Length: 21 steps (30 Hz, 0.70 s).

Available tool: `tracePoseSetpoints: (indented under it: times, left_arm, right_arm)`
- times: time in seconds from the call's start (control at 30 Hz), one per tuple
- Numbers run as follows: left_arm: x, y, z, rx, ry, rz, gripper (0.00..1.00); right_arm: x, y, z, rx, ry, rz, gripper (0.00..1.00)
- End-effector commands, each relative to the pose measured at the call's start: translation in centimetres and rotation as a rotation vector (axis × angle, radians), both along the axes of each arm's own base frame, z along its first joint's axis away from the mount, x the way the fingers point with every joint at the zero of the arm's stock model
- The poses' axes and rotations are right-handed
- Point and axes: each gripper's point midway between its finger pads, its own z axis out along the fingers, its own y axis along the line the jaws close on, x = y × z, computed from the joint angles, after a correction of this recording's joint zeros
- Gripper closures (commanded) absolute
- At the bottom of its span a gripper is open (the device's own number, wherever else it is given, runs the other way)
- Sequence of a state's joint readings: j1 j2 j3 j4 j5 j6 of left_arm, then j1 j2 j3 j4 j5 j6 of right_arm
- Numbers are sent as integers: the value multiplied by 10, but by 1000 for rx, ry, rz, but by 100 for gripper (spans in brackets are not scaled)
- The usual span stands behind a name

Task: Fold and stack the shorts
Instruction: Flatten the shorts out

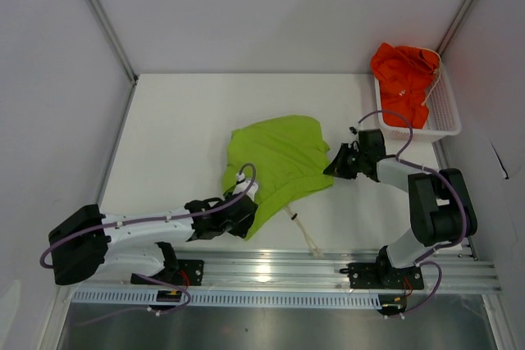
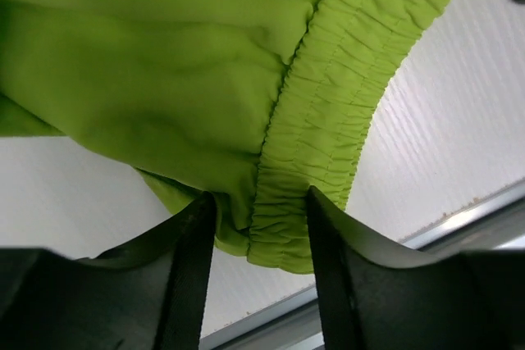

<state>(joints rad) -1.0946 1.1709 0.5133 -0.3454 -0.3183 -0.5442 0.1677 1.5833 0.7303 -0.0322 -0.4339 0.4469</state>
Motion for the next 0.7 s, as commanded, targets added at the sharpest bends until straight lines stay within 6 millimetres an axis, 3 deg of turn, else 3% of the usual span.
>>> tracePoseSetpoints:
  times: [0.0,0.07,0.27,0.37,0.4,0.47,0.57,0.67]
  left_arm:
    - [-14,-23,8,-90,45,-74,52]
    - [-22,-23,10,-123,61,-95,57]
    - [-33,-15,14,-140,94,-104,59]
    - [-32,-13,20,-158,95,-52,43]
    - [-30,-15,30,-181,85,-35,28]
    - [-26,-19,44,-245,88,44,17]
    - [-26,-25,64,-355,121,152,12]
    - [-28,-29,68,-433,179,249,9]
  right_arm:
    - [8,-7,12,-9,-63,-17,100]
    - [9,-10,12,-11,-60,-29,100]
    - [10,-24,15,-27,-70,-86,100]
    - [10,-30,18,-45,-82,-111,100]
    - [10,-30,19,-47,-88,-115,100]
    - [10,-34,20,-53,-92,-135,100]
    - [9,-40,21,-49,-92,-177,100]
    - [10,-44,22,-49,-117,-217,100]
